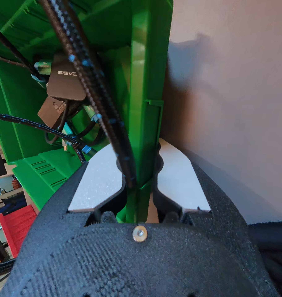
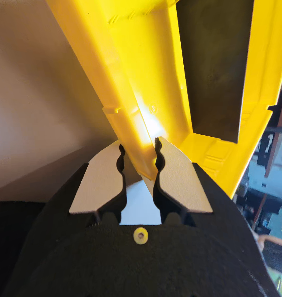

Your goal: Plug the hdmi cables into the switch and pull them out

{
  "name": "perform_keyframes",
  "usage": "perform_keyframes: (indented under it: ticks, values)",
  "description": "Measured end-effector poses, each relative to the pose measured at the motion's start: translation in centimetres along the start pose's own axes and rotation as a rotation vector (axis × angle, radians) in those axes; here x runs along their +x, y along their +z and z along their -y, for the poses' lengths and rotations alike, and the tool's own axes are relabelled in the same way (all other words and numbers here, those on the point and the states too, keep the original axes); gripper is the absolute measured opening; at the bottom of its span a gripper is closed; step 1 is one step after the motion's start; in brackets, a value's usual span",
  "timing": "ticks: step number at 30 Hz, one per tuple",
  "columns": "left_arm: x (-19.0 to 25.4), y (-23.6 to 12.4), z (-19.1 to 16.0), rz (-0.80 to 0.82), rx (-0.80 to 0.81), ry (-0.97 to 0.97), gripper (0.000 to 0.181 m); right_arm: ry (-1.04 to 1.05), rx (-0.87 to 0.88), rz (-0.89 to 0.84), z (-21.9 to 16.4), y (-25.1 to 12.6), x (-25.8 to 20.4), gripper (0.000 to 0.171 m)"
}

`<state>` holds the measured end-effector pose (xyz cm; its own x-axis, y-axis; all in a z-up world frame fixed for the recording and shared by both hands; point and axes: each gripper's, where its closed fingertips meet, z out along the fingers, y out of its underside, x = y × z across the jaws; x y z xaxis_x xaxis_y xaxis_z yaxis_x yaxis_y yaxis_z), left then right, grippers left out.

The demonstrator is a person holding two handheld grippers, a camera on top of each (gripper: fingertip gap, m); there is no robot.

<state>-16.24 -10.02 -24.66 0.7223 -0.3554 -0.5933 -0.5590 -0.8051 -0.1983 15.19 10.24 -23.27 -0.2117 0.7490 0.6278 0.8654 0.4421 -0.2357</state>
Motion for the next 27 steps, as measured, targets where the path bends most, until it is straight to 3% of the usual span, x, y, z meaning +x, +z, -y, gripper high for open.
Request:
perform_keyframes:
  ticks: [4,8,14,16,19,23,27]
  values:
    - [0.1,-0.1,0.0,0.0,0.015,-0.038,0.037,0.103,-0.09,-0.073,-1.5,1.8,2.5,0.036]
    - [-1.7,1.3,-0.1,0.002,-0.013,-0.065,0.037,0.025,-0.128,-0.176,-2.2,6.0,7.2,0.033]
    - [-5.2,3.8,-0.6,0.022,-0.042,-0.124,0.036,-0.009,-0.099,-0.182,-1.6,9.7,11.9,0.032]
    - [-6.0,4.3,-0.9,0.031,-0.003,-0.137,0.037,0.035,-0.031,-0.166,-0.1,9.0,12.1,0.042]
    - [-7.0,4.7,-1.8,0.046,0.032,-0.173,0.039,0.13,0.179,-0.141,4.1,5.8,12.0,0.041]
    - [-7.7,5.1,-2.2,0.065,0.035,-0.193,0.04,0.207,0.301,-0.137,7.9,3.4,13.9,0.043]
    - [-8.1,5.1,-2.0,0.107,0.077,-0.209,0.045,0.472,0.549,-0.114,12.1,1.5,17.2,0.042]
